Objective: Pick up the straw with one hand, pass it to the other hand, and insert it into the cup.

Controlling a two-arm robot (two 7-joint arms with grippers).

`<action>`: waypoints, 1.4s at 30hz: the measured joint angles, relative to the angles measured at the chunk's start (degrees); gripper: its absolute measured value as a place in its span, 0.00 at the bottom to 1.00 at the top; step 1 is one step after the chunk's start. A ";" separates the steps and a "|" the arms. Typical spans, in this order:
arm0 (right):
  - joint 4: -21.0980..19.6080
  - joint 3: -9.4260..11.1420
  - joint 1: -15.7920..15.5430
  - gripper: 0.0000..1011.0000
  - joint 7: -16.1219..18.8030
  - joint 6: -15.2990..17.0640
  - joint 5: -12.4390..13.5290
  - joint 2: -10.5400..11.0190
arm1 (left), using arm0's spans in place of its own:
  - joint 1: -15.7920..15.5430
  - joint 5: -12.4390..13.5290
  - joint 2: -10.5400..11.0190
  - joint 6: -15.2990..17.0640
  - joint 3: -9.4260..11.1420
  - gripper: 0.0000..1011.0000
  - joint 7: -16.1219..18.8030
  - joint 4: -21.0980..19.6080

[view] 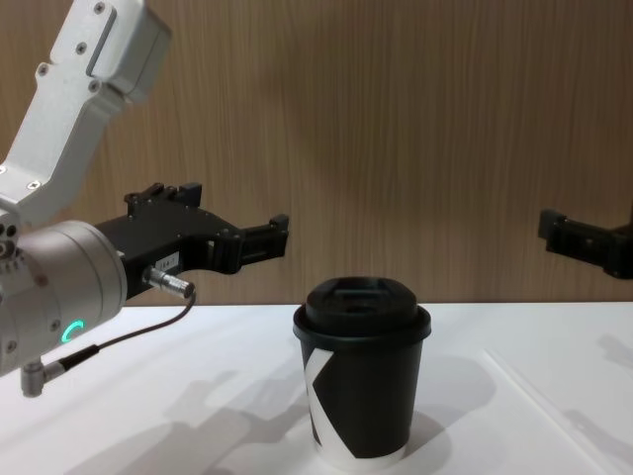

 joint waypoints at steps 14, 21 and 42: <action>0.00 0.00 0.00 0.99 0.00 0.00 0.00 0.00 | 0.00 0.00 0.00 0.00 0.00 0.99 0.00 0.00; 0.00 0.00 0.00 0.99 0.00 0.00 0.00 0.00 | 0.00 0.00 0.00 0.00 0.00 0.99 0.00 0.00; 0.00 0.00 0.00 0.99 0.00 0.00 0.00 0.00 | 0.00 0.00 0.00 0.00 0.00 0.99 0.00 0.00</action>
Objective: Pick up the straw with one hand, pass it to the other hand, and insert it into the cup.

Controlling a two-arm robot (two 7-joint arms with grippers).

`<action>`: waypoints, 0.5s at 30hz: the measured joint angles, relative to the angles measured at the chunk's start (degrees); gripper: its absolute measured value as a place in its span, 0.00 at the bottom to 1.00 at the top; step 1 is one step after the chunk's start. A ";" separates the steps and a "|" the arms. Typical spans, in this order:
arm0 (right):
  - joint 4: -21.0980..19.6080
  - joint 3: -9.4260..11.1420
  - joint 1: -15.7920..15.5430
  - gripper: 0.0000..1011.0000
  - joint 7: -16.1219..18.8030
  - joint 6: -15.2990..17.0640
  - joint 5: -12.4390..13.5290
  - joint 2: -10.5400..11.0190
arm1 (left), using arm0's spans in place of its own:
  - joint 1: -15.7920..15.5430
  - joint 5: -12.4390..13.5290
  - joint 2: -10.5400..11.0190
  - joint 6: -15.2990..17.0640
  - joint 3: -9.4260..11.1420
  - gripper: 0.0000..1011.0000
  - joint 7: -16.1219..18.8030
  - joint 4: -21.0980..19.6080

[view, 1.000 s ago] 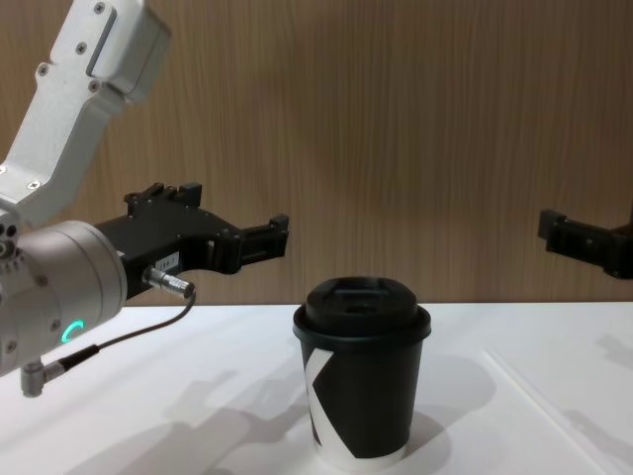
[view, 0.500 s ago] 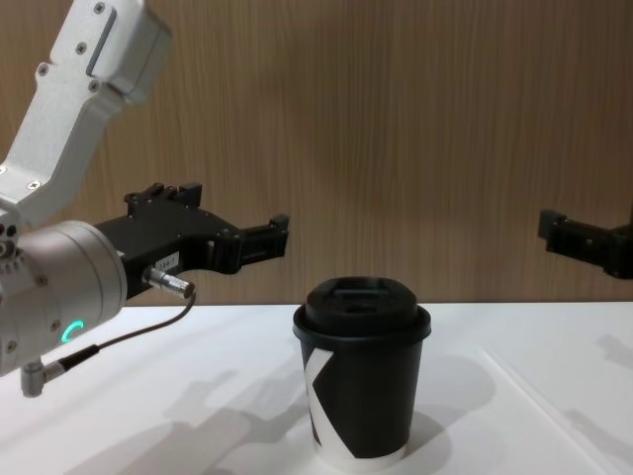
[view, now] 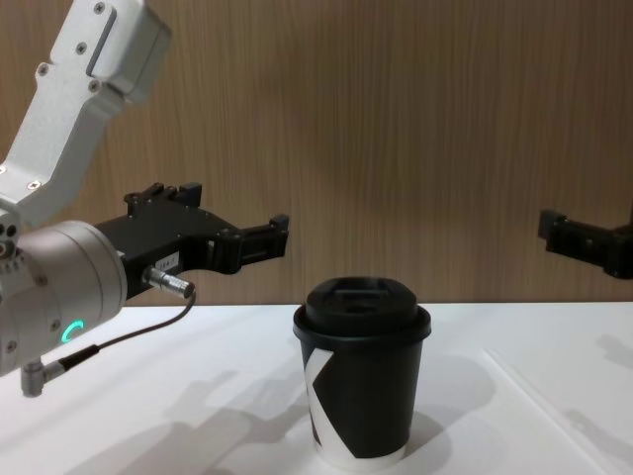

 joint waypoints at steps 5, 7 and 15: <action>0.00 0.00 0.00 0.99 0.00 0.00 0.00 0.00 | 0.00 0.00 0.00 0.00 0.00 0.99 0.00 0.00; 0.00 0.00 0.00 0.99 0.00 0.00 0.00 0.00 | 0.00 0.01 0.00 0.00 0.00 0.99 0.00 0.00; 0.00 0.00 0.00 0.99 0.00 0.00 0.00 0.00 | 0.00 0.00 0.00 0.00 0.00 0.99 0.00 0.00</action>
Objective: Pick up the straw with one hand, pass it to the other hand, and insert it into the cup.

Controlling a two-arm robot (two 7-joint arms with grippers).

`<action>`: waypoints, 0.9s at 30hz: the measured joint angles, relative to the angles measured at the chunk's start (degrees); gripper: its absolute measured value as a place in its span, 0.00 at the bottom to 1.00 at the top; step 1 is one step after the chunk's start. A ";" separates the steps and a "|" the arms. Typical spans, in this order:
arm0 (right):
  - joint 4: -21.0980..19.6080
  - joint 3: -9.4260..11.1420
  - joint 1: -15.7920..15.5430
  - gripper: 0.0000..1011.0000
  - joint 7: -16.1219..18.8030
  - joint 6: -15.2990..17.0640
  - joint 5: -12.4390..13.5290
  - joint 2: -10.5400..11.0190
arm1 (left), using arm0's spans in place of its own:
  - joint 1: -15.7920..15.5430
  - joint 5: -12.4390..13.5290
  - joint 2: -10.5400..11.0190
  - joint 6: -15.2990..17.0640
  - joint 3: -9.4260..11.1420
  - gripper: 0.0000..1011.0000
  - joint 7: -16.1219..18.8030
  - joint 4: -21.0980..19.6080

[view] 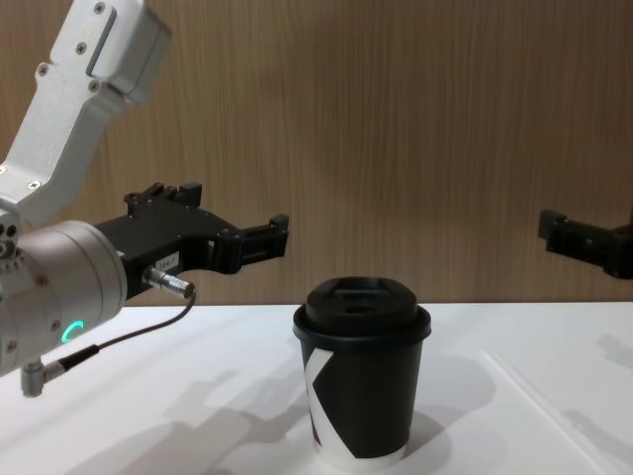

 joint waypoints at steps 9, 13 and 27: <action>-0.03 -0.01 -0.02 0.99 0.00 0.34 -0.13 -0.01 | 0.00 0.00 0.00 0.00 0.00 0.99 0.00 0.00; -0.41 -0.13 -0.09 0.99 -0.13 1.72 -0.45 0.05 | 0.00 0.00 0.00 0.00 0.00 0.99 0.00 0.00; -4.20 -0.84 -0.98 0.99 -0.73 12.83 -0.92 0.92 | 0.00 0.00 0.00 0.00 0.00 0.99 0.00 0.00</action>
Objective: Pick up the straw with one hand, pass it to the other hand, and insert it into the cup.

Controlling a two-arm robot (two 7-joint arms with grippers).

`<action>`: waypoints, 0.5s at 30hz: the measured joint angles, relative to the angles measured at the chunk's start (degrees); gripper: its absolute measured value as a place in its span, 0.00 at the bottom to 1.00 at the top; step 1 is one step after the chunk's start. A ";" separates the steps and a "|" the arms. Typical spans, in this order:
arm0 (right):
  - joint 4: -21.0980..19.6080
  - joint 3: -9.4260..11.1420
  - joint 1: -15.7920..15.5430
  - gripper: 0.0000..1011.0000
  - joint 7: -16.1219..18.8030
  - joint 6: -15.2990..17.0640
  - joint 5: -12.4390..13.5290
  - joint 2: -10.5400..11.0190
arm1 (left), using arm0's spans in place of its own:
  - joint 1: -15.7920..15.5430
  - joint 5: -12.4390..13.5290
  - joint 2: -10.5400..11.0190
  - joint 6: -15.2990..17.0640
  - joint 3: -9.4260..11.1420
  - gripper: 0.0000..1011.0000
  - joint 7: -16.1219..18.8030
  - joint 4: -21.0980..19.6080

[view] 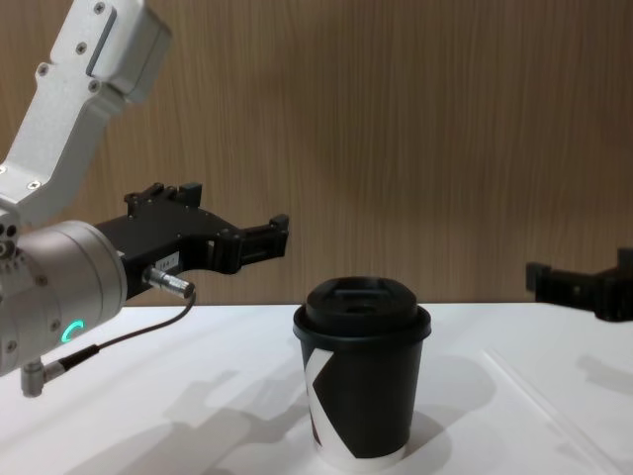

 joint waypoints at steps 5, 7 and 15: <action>-1.23 -0.22 -0.27 0.99 0.62 3.72 0.35 0.55 | 0.00 0.00 0.00 0.00 0.00 0.99 0.00 0.00; -1.54 -0.28 -0.31 0.99 0.96 4.80 0.52 0.75 | 0.00 0.00 0.00 0.00 0.00 0.99 0.00 0.00; -2.46 -0.89 -0.42 0.99 3.06 9.31 1.13 1.90 | 0.00 0.00 0.00 0.00 0.00 0.99 0.00 0.00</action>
